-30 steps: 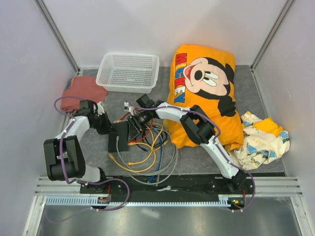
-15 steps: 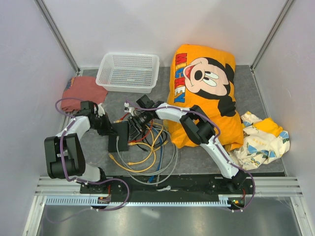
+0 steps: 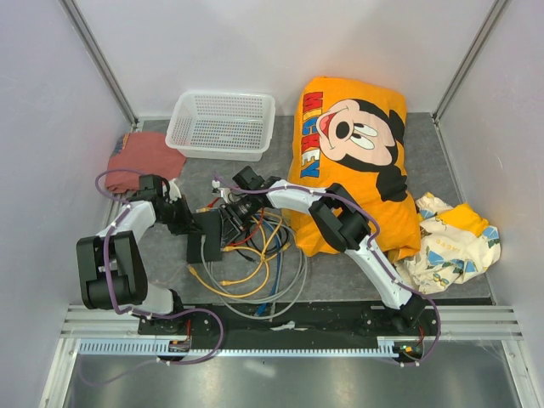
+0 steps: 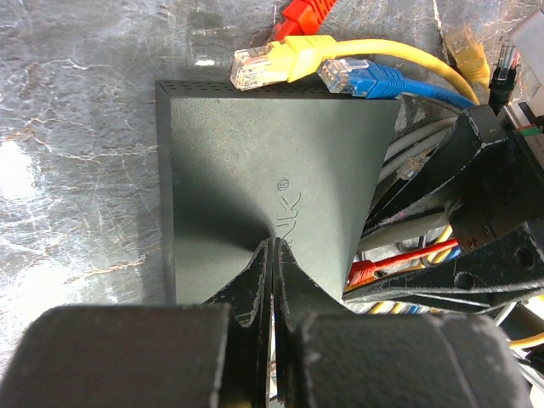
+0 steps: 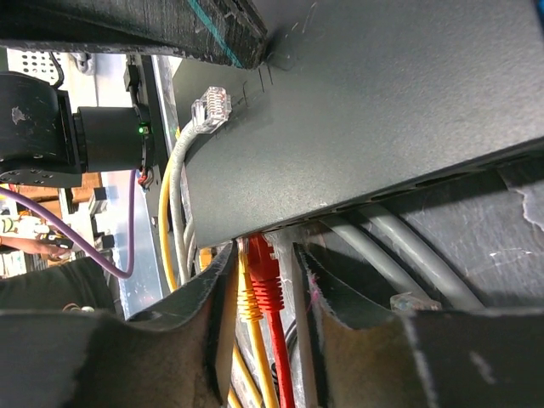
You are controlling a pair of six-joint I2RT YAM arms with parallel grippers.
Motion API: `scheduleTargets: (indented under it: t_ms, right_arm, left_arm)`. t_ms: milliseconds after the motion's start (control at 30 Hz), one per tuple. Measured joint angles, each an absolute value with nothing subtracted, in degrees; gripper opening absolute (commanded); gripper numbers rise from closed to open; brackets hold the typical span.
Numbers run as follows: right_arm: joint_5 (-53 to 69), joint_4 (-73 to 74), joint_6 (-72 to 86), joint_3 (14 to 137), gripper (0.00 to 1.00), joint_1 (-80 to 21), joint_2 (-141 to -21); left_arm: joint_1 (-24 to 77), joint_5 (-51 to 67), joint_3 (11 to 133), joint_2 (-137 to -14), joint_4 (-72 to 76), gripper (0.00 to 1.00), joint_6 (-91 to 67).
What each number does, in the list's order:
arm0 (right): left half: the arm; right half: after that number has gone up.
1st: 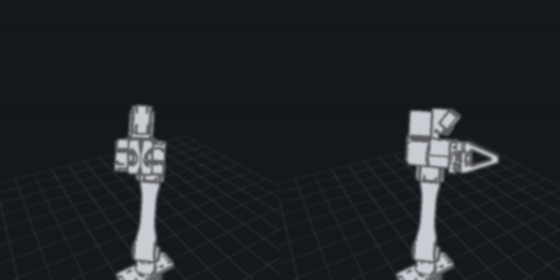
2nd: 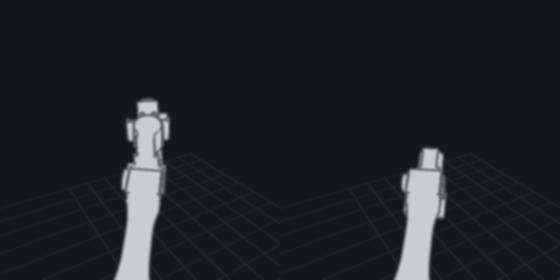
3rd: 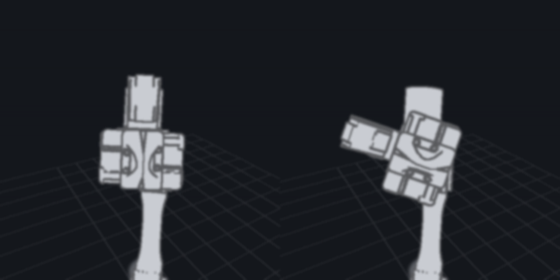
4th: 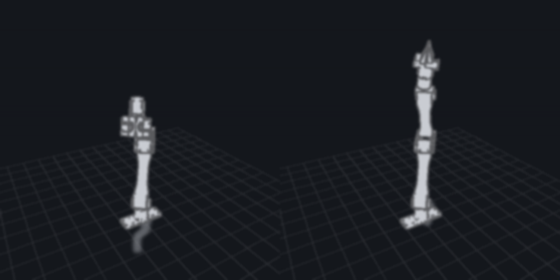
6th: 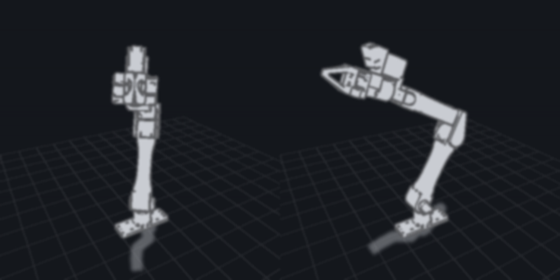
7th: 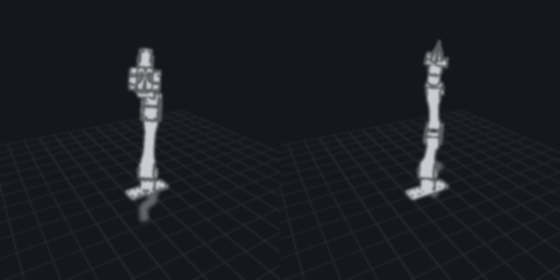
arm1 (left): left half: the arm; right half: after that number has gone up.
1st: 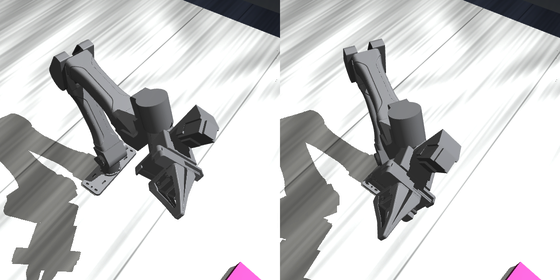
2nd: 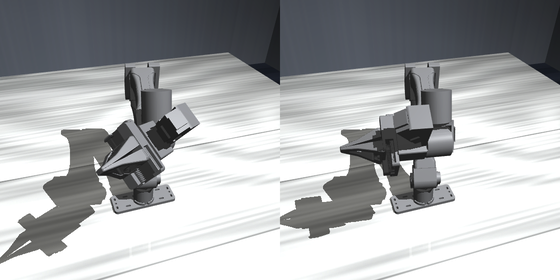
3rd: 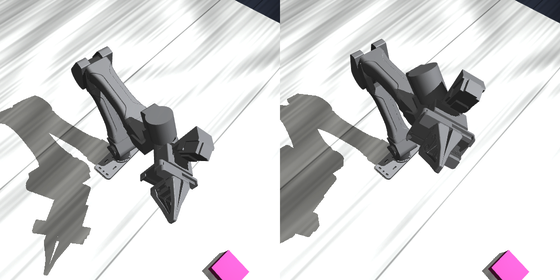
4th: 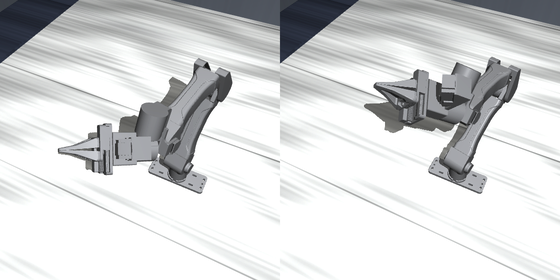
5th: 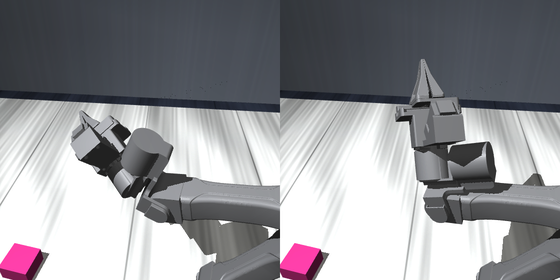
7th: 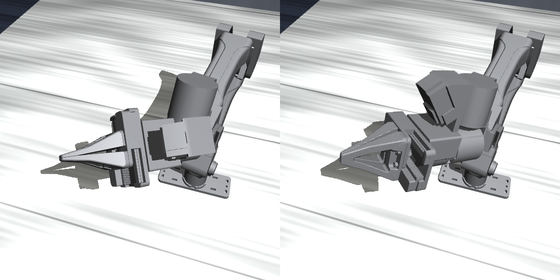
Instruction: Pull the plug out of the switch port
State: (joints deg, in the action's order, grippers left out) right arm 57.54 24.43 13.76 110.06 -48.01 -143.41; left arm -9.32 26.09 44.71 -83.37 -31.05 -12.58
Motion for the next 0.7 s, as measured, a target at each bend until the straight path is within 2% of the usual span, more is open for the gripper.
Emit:
scheduleTargets:
  t_ms: [300,333,433,700]
  right_arm:
    - [57.58,24.45,14.20,110.13,0.15,-48.07,-143.41]
    - [57.58,24.43,14.17,110.13,0.08,-48.07,-143.41]
    - [57.58,24.43,14.17,110.13,0.00,-48.07,-143.41]
    - [56.51,25.32,13.02,110.13,0.00,-47.99,-143.39]
  left_arm:
    - [-9.32,26.04,44.58,-83.11,-31.09,0.01,-12.58]
    - [-9.32,26.02,44.58,-83.11,-31.09,0.01,-12.58]
    - [-9.32,26.02,44.58,-83.11,-31.09,0.01,-12.58]
    - [-9.32,26.04,44.58,-83.09,-31.09,0.02,-12.58]
